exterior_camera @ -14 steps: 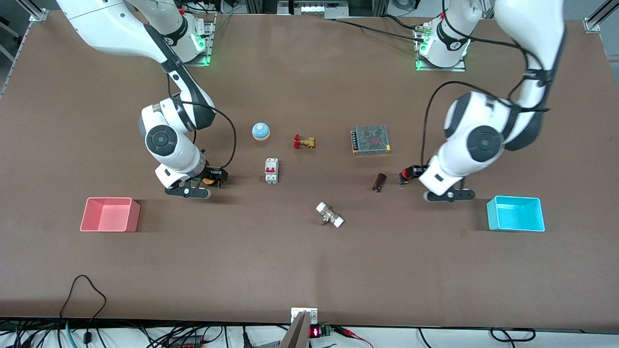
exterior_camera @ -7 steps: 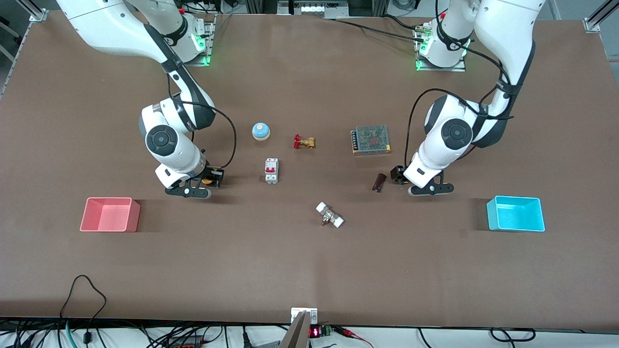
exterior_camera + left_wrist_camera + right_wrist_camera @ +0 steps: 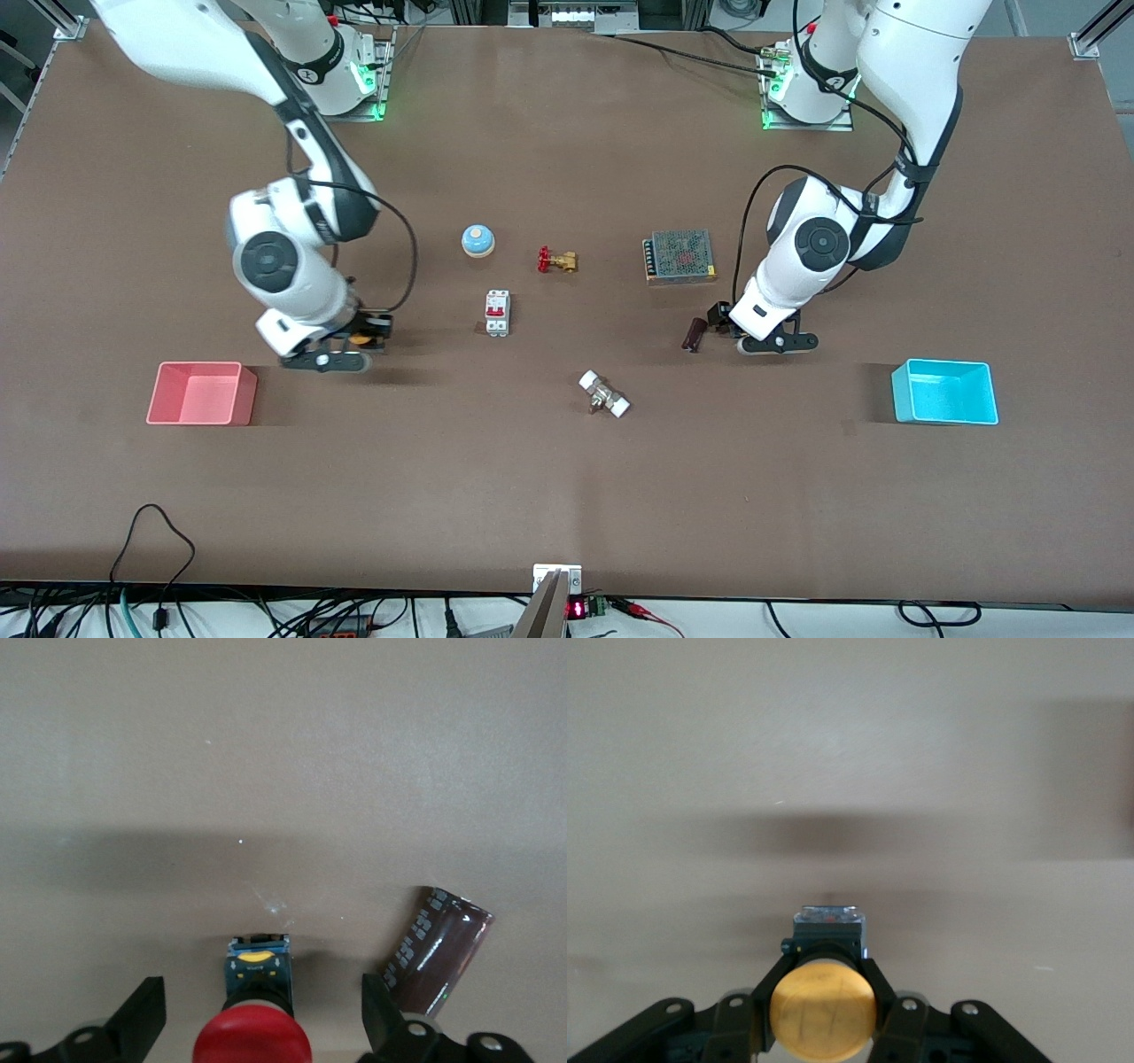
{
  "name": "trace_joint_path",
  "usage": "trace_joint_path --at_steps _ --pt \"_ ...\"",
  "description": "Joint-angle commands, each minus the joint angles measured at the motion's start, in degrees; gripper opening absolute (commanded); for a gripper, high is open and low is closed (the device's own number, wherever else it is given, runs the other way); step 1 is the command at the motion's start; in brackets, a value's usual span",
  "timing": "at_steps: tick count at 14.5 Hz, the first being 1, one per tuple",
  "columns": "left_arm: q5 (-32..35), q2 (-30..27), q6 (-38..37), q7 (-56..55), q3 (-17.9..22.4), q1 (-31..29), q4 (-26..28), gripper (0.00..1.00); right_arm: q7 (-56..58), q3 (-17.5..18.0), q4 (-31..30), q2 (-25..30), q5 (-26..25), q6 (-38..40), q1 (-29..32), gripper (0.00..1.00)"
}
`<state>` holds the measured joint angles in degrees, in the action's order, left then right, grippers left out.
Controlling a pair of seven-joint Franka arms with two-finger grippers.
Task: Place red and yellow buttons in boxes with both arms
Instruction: 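Carry the yellow button to the pink box while the left gripper carries red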
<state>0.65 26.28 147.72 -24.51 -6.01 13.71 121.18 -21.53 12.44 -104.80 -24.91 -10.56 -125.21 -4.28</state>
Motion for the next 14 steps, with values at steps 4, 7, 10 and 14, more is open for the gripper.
trace_joint_path --at_steps 4,7,10,14 --pt "-0.12 0.61 1.35 -0.62 0.47 0.79 0.11 0.37 18.42 -5.39 7.84 3.99 0.1 9.37 4.54 0.18" --pt "-0.12 0.17 1.26 -0.45 0.65 0.7 0.11 0.19 24.78 -10.32 9.44 3.03 1.76 8.66 4.81 0.18" --pt "-0.12 -2.98 -2.23 -0.18 1.17 -0.09 -0.85 0.18 28.28 -12.52 13.82 -0.48 5.37 8.49 5.86 0.19" --pt "-0.03 -5.28 -19.79 1.74 1.61 -1.58 -10.76 0.18 33.04 -12.62 16.38 -5.32 5.82 3.05 7.79 0.19"
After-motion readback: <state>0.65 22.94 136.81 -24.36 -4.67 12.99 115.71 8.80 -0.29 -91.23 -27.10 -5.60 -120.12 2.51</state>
